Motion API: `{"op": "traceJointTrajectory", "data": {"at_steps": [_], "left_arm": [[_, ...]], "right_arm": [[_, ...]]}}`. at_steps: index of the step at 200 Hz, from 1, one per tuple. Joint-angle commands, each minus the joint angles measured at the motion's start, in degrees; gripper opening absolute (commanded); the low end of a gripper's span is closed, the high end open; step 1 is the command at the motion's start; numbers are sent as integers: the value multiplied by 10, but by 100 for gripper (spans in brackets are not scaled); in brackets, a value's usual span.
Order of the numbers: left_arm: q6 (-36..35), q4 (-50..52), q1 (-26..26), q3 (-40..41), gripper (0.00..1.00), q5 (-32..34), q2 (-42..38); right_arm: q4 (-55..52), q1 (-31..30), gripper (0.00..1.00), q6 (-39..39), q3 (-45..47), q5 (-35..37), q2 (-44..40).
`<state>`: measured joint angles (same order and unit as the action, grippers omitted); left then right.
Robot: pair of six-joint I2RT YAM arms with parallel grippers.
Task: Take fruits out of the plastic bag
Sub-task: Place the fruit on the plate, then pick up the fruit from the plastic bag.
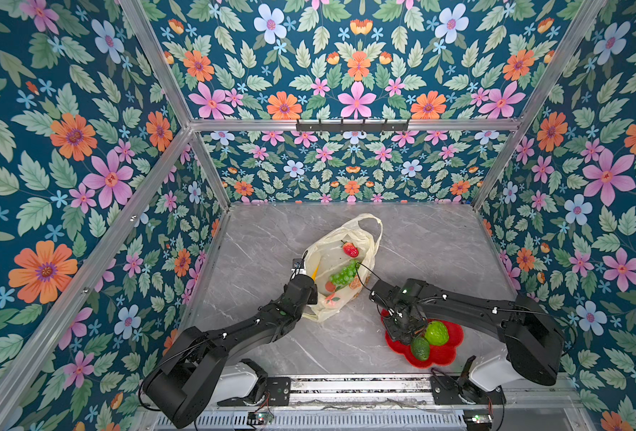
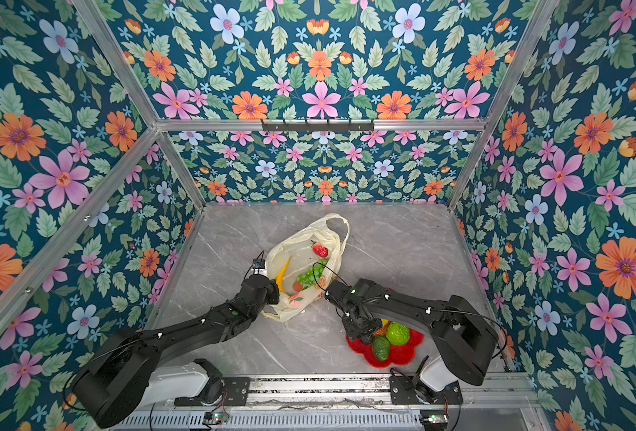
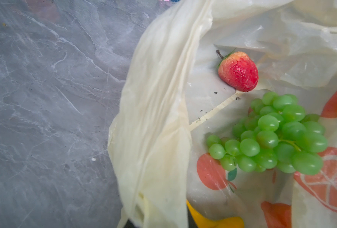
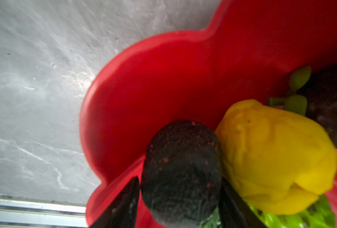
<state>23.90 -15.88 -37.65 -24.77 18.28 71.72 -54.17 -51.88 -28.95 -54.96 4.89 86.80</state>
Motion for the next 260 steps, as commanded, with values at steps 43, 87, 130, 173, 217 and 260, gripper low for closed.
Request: {"op": "traceJointTrajectory", "data": {"at_steps": [43, 87, 130, 173, 217, 260], "left_arm": [[-3, -10, 0, 2, 20, 7, -4], [-3, -11, -1, 6, 20, 8, -13], [-6, -15, 0, 9, 15, 4, -20], [-8, -18, 0, 7, 11, -6, -18], [-8, -17, 0, 8, 10, -5, -29], [-10, -14, 0, 10, 8, -2, -44]], "right_arm": [[-20, -1, 61, -4, -18, 13, -22], [-22, -1, 58, -4, -51, 46, -49], [35, 12, 57, 11, -116, 76, -39], [119, 20, 57, 41, -247, 73, 45], [95, 41, 56, 130, -443, 54, 225], [61, 64, 56, 183, -581, 52, 367]]}}
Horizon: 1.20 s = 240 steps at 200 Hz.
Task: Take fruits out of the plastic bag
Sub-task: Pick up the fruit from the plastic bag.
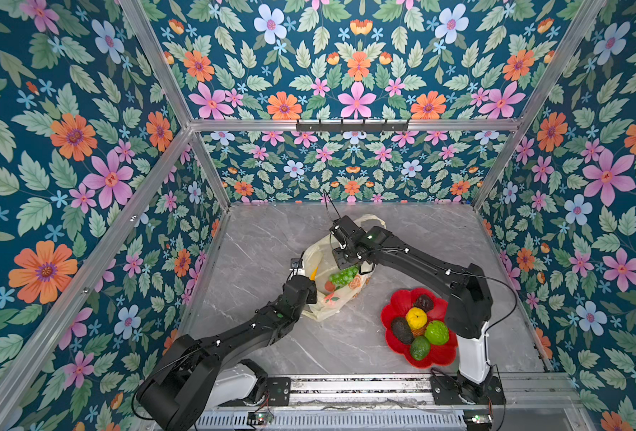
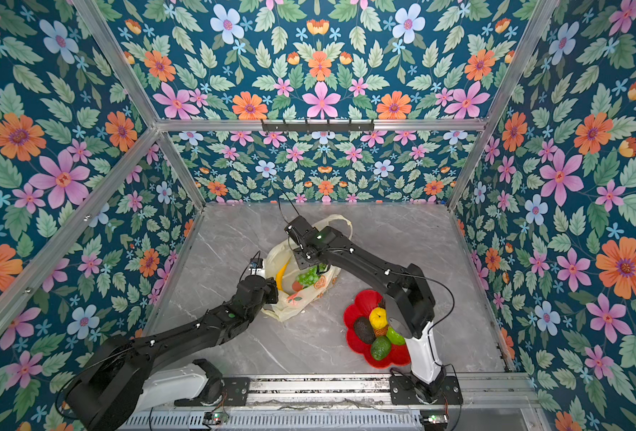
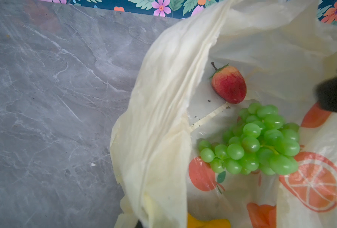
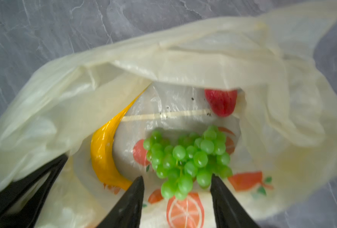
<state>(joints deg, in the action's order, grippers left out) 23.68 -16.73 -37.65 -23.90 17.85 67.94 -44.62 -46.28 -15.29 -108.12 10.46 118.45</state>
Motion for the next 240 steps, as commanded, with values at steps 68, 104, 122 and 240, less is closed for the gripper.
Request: {"op": "traceJointTrajectory", "data": {"at_steps": [68, 104, 122, 240], "left_arm": [[-9, -4, 0, 1, 7, 0, -8], [-9, -6, 0, 0, 7, -3, -5], [-9, -6, 0, 0, 7, -3, -3], [-10, -6, 0, -1, 7, -4, -4]], "right_arm": [[-63, 47, 63, 52, -174, 63, 177], [-67, 68, 66, 14, -206, 48, 212], [-66, 72, 66, 3, -220, 49, 228], [-75, 84, 61, -8, -279, 36, 283]]}}
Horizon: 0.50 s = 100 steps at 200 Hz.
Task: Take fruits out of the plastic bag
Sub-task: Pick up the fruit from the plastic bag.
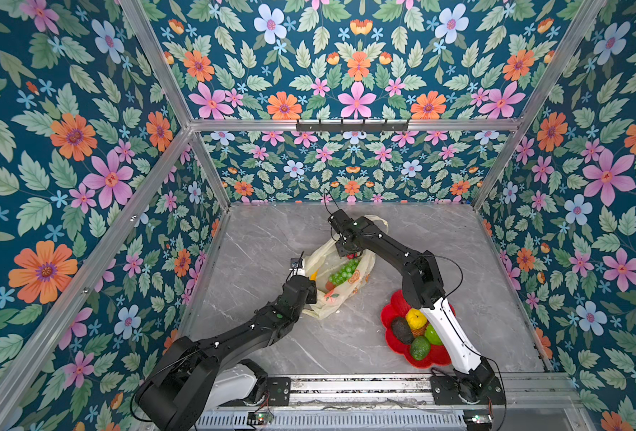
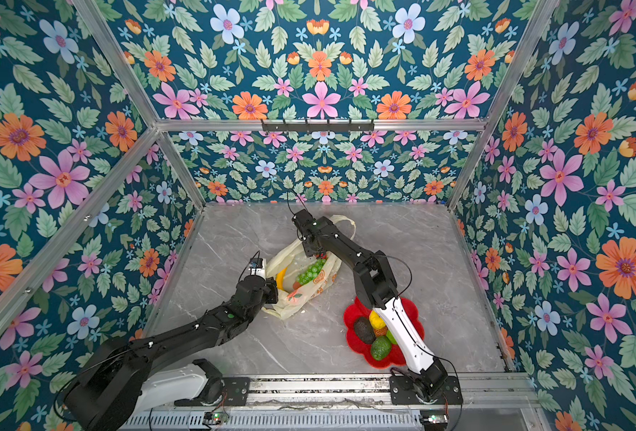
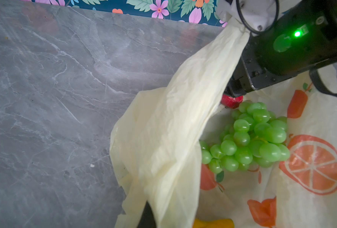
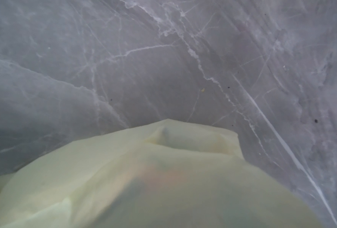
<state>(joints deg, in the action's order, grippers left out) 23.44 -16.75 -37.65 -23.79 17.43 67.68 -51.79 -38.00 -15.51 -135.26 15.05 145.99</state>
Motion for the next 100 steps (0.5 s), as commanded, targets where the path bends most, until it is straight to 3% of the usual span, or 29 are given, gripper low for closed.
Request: {"op": "traceJointTrajectory", "data": {"at_steps": [1, 51, 100], "left_arm": [[-8, -6, 0, -1, 7, 1, -1], [-7, -6, 0, -3, 7, 1, 3], [-8, -5, 0, -4, 7, 2, 6]], "right_arm": [[-3, 1, 61, -5, -8, -10, 8], [1, 0, 51, -7, 2, -29, -4], [22, -4, 48, -6, 40, -48, -48]]}}
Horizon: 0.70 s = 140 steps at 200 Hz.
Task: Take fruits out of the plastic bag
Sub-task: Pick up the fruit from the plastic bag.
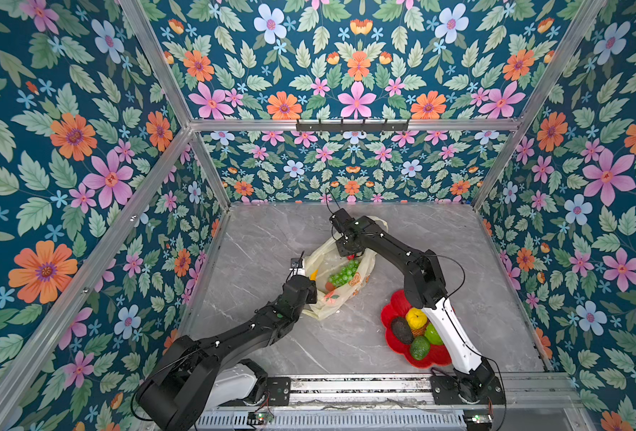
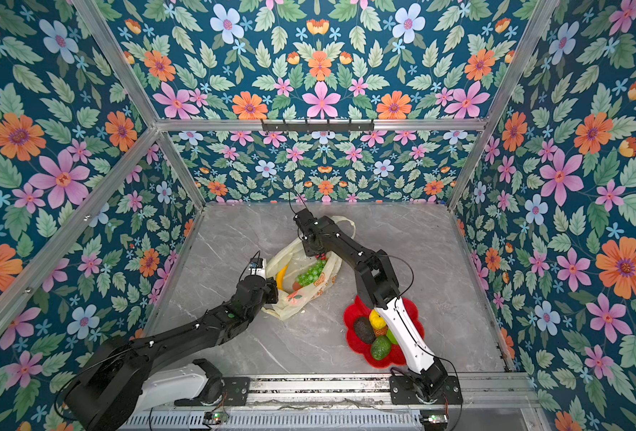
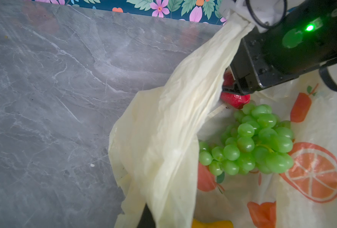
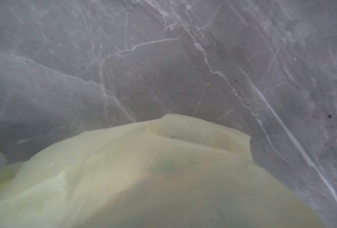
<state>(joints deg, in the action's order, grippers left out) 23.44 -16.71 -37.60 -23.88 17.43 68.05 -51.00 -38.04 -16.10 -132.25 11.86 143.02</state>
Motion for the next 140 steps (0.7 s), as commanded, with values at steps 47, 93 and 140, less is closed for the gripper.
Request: {"op": "traceJointTrajectory", "data": {"at_steps": [47, 93, 140], "left_arm": [[-8, -3, -1, -5, 7, 5, 3], [-8, -2, -1, -5, 7, 6, 3], [-8, -1, 0, -8, 7, 8, 7]], "right_arm": [[17, -13, 48, 5, 18, -20, -35], [18, -20, 48, 2, 24, -32, -47], [37, -35, 48, 2, 71, -61, -97]]}}
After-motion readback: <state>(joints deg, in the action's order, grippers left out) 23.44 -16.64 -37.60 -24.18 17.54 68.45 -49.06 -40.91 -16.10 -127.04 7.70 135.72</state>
